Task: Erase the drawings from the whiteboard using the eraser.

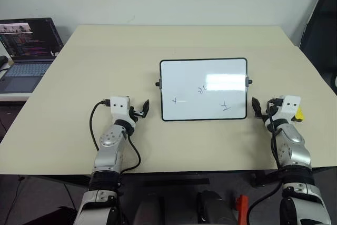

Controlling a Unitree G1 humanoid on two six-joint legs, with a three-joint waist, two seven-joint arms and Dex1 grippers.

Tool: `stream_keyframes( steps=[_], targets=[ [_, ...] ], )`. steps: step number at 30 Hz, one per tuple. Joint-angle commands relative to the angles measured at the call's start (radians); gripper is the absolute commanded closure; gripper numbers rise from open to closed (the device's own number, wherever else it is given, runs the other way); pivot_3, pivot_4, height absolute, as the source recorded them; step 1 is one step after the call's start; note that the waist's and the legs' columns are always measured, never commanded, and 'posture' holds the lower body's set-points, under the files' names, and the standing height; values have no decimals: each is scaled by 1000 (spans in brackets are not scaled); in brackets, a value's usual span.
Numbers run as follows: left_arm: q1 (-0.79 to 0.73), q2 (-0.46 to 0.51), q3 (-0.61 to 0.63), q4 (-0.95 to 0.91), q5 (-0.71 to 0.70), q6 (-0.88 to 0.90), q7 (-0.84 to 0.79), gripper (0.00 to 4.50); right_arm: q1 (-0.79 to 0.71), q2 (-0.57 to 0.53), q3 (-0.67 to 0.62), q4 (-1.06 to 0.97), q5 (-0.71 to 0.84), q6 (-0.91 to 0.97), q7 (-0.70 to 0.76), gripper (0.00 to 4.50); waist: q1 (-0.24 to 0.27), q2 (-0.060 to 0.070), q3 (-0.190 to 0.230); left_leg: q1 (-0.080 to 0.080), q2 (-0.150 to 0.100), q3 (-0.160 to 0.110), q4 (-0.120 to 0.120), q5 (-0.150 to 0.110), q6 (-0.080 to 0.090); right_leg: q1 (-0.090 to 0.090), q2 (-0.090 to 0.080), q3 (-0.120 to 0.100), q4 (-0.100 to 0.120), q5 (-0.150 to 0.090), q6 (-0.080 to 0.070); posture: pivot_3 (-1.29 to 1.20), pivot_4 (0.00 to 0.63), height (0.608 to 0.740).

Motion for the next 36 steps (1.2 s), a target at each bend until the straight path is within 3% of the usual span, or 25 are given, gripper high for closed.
stream_keyframes(
  steps=[1, 9, 15, 22, 30, 36],
  targets=[
    [-4, -6, -4, -31, -1, -5, -3, 0, -11, -2, 4, 2, -18, -35, -8, 67, 0, 0, 0, 0, 0, 0, 0, 0, 0, 0, 0, 0, 0, 0, 0, 0, 150, 740],
    [5, 23, 13, -89, -36, 13, -54, 0, -34, -44, 11, -60, -37, -12, 0, 67, 0, 0, 0, 0, 0, 0, 0, 0, 0, 0, 0, 0, 0, 0, 0, 0, 150, 740],
    [6, 254, 73, -217, -260, 130, -434, 0, -34, -165, -75, -267, 71, 194, 14, 67, -3, 0, 1, -1, 1, 0, -1, 0, 0, -2, 0, 0, 1, -1, -2, 0, 150, 740],
    [-72, 407, -77, -511, -508, 520, -723, 0, -53, -325, -114, -200, 95, 385, 67, 67, 4, 0, 1, -1, 0, 0, -1, 0, 0, 0, 0, -1, -1, -2, -2, 0, 150, 740],
    [-101, 237, -253, -621, -504, 590, -659, 0, -77, -437, -50, 28, 59, 414, 236, 67, -8, 0, 1, 0, 1, 0, -1, 0, 0, 0, 1, 0, 0, -3, -2, 0, 150, 740],
    [-101, 200, -267, -613, -499, 588, -649, 0, -144, -463, -10, 210, 6, 363, 299, 67, -24, 0, 1, 1, 1, 1, 0, 0, 0, 0, 1, 1, 1, -3, -2, 0, 150, 740]
  ],
)
